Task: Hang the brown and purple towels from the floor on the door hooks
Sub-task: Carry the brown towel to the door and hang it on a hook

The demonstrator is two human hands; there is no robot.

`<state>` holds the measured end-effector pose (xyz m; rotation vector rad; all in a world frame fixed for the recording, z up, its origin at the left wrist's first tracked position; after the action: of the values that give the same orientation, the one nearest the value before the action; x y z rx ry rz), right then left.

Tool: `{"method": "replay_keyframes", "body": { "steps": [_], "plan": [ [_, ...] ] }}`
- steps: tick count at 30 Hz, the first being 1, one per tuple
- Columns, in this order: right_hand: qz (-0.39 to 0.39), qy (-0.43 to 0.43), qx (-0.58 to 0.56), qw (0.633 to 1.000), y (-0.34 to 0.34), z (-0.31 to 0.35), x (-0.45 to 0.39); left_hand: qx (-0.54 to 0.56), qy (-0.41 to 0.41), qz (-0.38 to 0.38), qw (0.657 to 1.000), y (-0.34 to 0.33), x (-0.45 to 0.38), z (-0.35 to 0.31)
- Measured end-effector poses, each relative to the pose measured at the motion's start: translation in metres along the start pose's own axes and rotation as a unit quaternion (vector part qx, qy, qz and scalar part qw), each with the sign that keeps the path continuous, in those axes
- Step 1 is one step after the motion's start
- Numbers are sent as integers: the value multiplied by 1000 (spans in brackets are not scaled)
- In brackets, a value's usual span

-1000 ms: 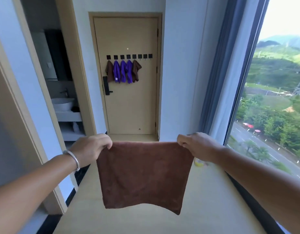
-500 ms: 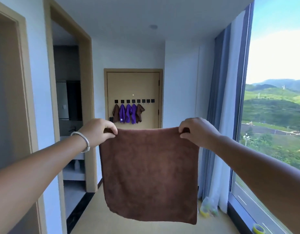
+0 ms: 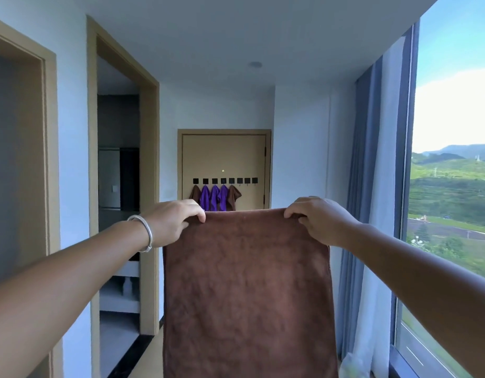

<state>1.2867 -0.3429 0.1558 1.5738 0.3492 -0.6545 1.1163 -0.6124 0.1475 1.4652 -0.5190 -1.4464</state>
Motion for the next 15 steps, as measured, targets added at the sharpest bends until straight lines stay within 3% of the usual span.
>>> {"method": "replay_keyframes", "body": {
  "steps": [15],
  "plan": [
    [-19,-18,-2,1000,-119,-23,-187,-19,-15,-9,1000,-85,-115,185]
  ]
}}
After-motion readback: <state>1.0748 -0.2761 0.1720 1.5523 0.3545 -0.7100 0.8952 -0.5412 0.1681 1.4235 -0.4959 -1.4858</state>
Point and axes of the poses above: each hand's wrist, its own x-axis away from the middle knuckle, its own y-axis out of the back of the hand, z = x × y, the point moved 4 cm from there along -x, towards the middle knuckle, and after that the axes turned 9 degrees about -y, right-handed, at the moved point
